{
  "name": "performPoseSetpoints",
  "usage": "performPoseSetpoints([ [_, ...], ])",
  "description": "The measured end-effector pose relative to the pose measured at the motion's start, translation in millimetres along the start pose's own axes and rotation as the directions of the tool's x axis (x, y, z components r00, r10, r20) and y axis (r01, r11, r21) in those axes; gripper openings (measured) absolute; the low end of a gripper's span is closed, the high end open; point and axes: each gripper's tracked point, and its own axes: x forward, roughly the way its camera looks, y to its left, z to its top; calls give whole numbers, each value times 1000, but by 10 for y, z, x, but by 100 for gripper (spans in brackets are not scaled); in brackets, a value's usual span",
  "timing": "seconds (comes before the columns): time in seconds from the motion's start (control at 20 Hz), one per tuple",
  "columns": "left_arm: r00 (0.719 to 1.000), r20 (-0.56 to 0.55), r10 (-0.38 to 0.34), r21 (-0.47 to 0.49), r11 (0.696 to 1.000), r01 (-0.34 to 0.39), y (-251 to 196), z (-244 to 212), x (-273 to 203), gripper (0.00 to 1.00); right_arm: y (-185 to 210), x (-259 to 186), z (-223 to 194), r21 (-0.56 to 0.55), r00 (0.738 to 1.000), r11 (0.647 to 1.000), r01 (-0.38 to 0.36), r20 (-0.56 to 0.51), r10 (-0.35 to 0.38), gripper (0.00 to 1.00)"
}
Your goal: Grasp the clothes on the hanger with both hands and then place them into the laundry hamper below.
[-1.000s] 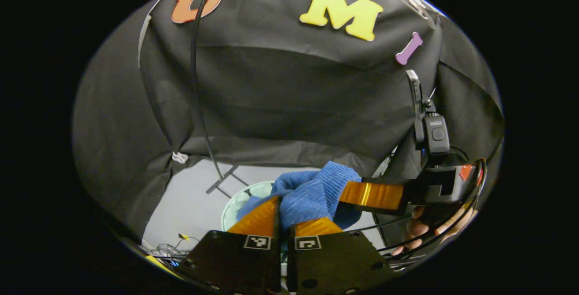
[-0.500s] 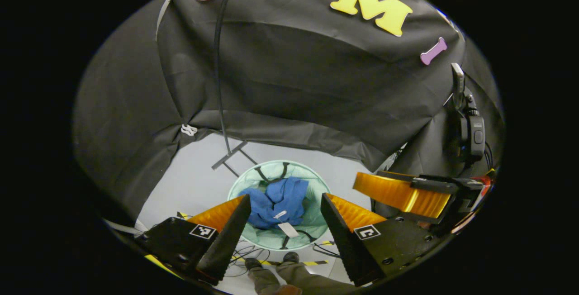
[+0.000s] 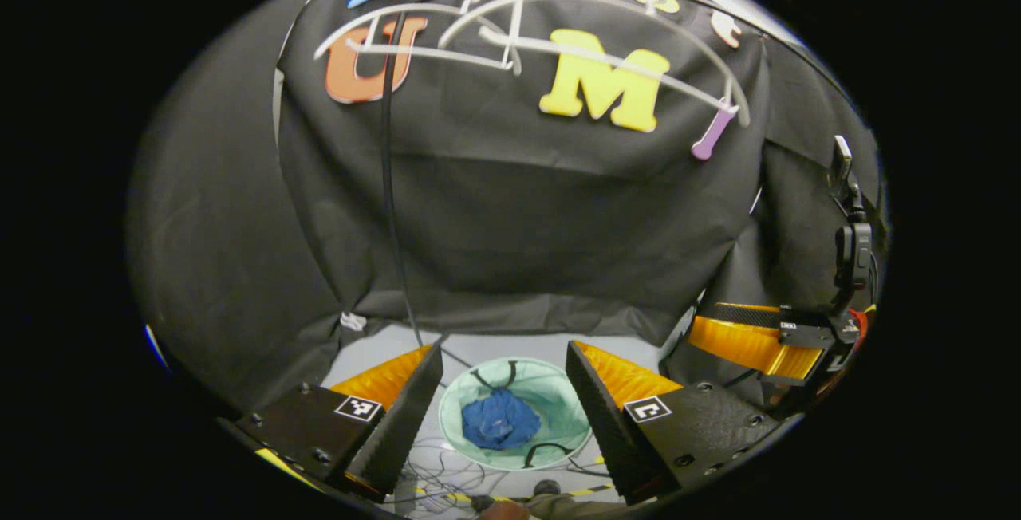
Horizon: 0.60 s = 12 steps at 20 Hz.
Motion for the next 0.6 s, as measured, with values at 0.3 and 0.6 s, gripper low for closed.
performPoseSetpoints([
  [0.3, 985, 171, -12, 41, 999, 5, -1, 659, -909, 96, 285, -839, 667, -116, 972, 992, 38, 236, -10, 90],
  [0.6, 938, 346, -18, 91, 996, -14, 99, 1240, -1750, 98, 654, -1703, 1026, -124, 913, 992, 35, 407, 19, 90],
])
